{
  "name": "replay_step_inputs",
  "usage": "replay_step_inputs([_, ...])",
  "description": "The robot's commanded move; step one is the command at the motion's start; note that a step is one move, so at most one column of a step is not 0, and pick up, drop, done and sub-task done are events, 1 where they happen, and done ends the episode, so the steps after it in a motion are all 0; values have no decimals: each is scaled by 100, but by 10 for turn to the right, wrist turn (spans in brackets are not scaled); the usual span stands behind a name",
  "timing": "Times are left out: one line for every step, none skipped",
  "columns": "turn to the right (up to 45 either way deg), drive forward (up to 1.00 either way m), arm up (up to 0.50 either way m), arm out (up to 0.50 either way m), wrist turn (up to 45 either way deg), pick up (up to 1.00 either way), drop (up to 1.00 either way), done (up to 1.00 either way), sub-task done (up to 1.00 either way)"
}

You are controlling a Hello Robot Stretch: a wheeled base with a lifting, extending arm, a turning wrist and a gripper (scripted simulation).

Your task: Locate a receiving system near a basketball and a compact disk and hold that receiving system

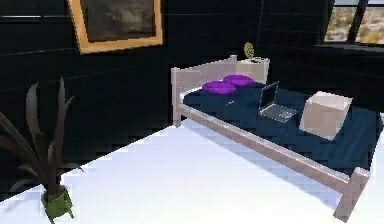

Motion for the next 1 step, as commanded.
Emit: replay_step_inputs([450, 0, 0, 0, 0, 0, 0, 0, 0])
